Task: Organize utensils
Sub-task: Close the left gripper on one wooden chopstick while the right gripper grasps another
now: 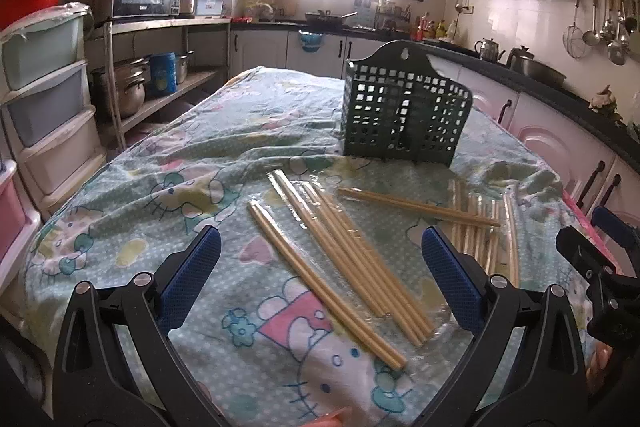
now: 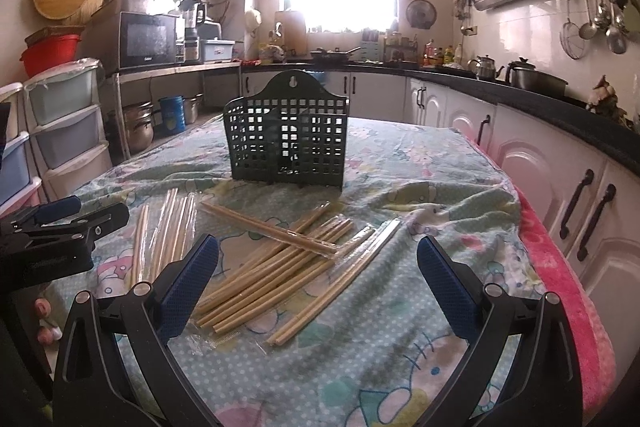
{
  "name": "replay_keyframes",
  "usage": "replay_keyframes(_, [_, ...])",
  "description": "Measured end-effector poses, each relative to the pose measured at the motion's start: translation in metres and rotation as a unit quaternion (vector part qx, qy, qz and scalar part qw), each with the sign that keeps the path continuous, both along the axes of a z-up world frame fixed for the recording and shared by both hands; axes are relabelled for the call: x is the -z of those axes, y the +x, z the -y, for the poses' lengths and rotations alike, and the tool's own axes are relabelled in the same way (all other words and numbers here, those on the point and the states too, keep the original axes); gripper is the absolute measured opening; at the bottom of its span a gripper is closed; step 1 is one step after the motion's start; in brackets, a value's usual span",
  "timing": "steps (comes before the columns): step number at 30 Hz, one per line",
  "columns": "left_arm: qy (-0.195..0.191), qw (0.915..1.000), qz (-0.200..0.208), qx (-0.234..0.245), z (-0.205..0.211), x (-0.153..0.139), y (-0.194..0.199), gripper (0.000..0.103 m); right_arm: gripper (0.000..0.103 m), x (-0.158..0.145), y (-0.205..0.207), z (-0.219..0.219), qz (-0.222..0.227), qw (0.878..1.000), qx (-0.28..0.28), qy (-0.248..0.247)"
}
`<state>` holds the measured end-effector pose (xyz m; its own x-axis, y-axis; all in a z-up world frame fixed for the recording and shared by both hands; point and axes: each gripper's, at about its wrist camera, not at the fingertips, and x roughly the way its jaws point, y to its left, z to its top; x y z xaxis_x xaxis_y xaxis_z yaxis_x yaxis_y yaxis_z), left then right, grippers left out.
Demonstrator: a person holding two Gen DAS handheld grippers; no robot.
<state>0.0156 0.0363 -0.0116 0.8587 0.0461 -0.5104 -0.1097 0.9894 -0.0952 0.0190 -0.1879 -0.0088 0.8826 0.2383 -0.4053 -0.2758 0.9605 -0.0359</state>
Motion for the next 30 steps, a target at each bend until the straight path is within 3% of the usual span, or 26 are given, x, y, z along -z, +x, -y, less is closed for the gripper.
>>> replay_keyframes(13, [-0.023, 0.997, -0.072, -0.018, -0.037, 0.018, 0.026, 0.092, 0.097, 0.001, 0.033, -0.03, -0.03, 0.998, -0.049, -0.035])
replay_keyframes(24, [-0.059, 0.9932, -0.1, 0.013, -0.057, 0.017, 0.051, 0.091, 0.097, -0.005, 0.076, -0.059, -0.051, 0.991, -0.089, -0.082])
replay_keyframes(30, [-0.074, 0.989, -0.127, 0.015, -0.063, 0.024, 0.067, 0.068, 0.097, 0.0, 0.103, -0.069, -0.098, 0.986, -0.112, -0.08])
